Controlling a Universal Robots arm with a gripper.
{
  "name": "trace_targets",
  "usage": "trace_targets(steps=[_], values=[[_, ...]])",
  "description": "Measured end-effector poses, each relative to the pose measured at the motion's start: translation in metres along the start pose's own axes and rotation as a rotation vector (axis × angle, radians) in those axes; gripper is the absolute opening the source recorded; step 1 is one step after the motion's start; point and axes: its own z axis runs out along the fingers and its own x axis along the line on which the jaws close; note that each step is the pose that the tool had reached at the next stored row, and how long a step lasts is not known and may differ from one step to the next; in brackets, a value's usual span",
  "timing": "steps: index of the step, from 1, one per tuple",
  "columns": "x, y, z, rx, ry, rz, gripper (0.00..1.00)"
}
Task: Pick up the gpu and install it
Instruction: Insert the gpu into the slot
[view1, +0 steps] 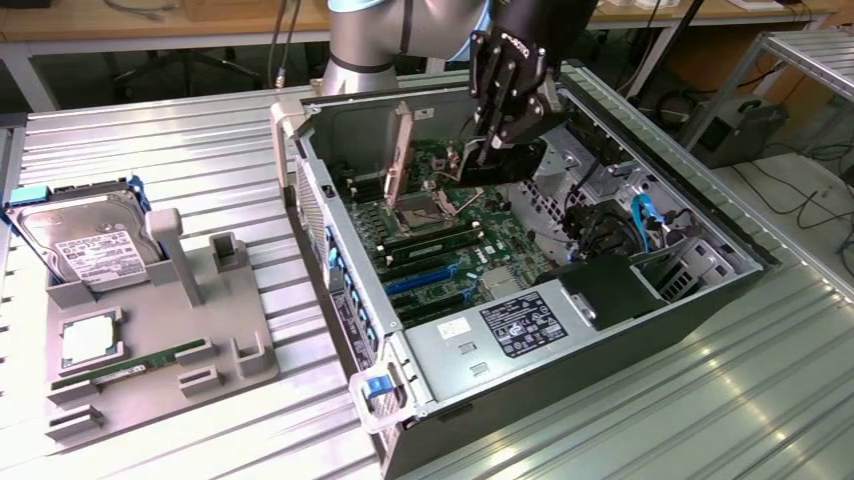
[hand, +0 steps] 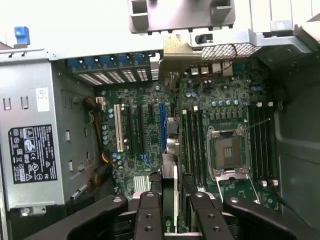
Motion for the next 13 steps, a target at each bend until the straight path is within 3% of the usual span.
trace_targets(steps=[7, 9, 11, 13], values=[[0.000, -0.0002, 0.0031, 0.0010, 0.0083, -0.132, 0.26], [0.001, 0.0008, 0.0053, 0.0022, 0.0088, -0.143, 0.26], [0.002, 0.0042, 0.0089, 0.0084, 0.0089, -0.143, 0.26], [0.002, 0.0072, 0.0150, 0.0107, 0.0089, -0.142, 0.26]])
